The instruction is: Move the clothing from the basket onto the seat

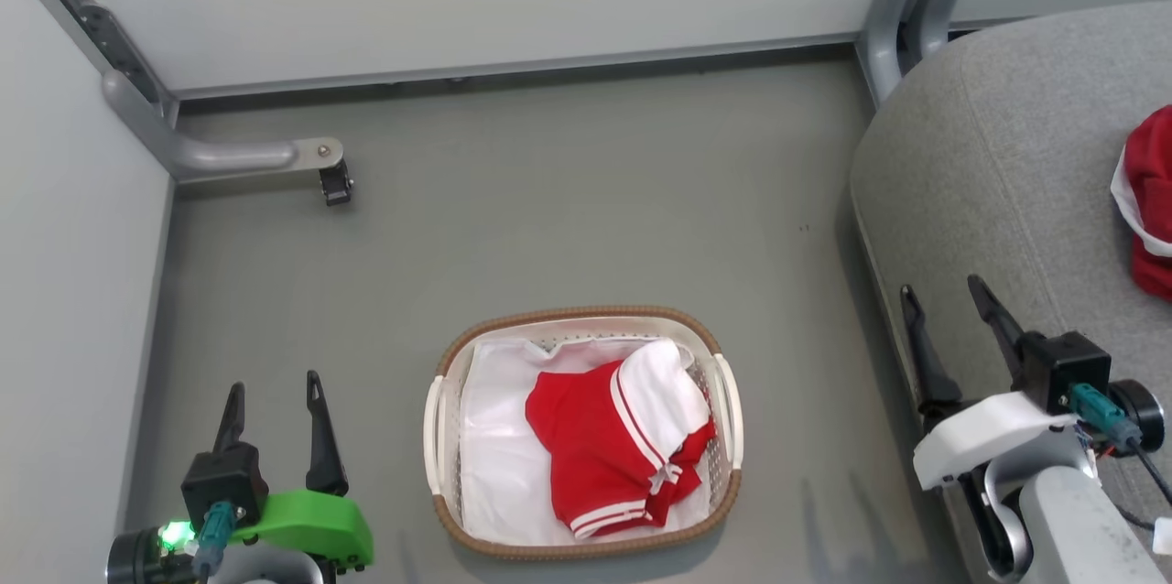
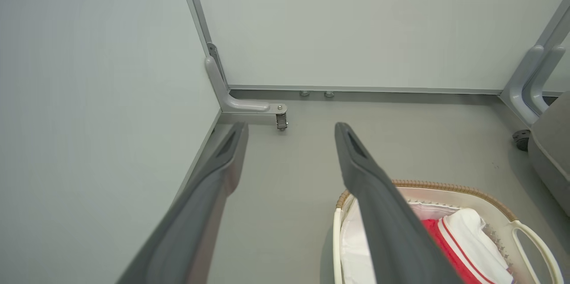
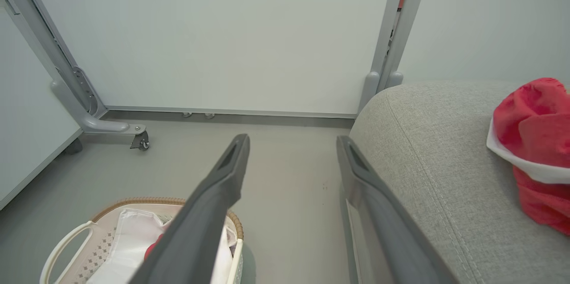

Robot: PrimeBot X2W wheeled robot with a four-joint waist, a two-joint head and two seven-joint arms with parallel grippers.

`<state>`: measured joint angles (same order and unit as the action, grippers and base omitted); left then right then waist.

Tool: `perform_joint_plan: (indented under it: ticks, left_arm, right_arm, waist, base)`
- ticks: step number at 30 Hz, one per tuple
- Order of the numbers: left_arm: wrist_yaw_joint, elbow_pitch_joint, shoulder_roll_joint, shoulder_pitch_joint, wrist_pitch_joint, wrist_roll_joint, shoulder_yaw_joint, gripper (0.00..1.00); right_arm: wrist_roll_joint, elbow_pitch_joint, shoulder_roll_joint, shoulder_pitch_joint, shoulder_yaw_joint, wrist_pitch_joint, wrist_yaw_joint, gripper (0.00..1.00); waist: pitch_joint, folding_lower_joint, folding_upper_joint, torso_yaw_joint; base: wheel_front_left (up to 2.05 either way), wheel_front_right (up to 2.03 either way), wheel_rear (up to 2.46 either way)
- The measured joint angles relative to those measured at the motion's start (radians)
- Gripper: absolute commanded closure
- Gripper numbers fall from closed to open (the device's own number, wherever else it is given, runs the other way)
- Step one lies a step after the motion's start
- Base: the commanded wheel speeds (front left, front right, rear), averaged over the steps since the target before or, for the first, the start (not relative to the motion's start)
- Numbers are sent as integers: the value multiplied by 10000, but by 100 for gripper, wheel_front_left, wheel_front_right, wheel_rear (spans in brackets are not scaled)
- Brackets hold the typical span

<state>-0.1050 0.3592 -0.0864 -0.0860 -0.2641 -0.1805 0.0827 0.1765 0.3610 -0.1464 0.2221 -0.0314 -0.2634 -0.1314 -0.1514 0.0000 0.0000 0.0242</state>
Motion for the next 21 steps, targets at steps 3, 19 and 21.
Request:
perform_joint_plan:
  ticks: [3,19,21]
  left_arm:
    - [117,-123,119,218,0,159,-182,0]
    - [539,-458,347,944,0,587,-422,0]
    - [612,-359,347,849,0,554,-251,0]
  right_arm:
    - [-113,-169,6,-400,-61,0,0,0]
    - [-102,-428,203,-1123,23,0,0,0]
    - [-96,-506,184,-978,-46,0,0,0]
  waist:
    - [299,0,0,32]
    - [741,0,0,-137]
    - [600,0,0,-161]
  base:
    - [0,0,0]
    - [0,0,0]
    - [0,0,0]
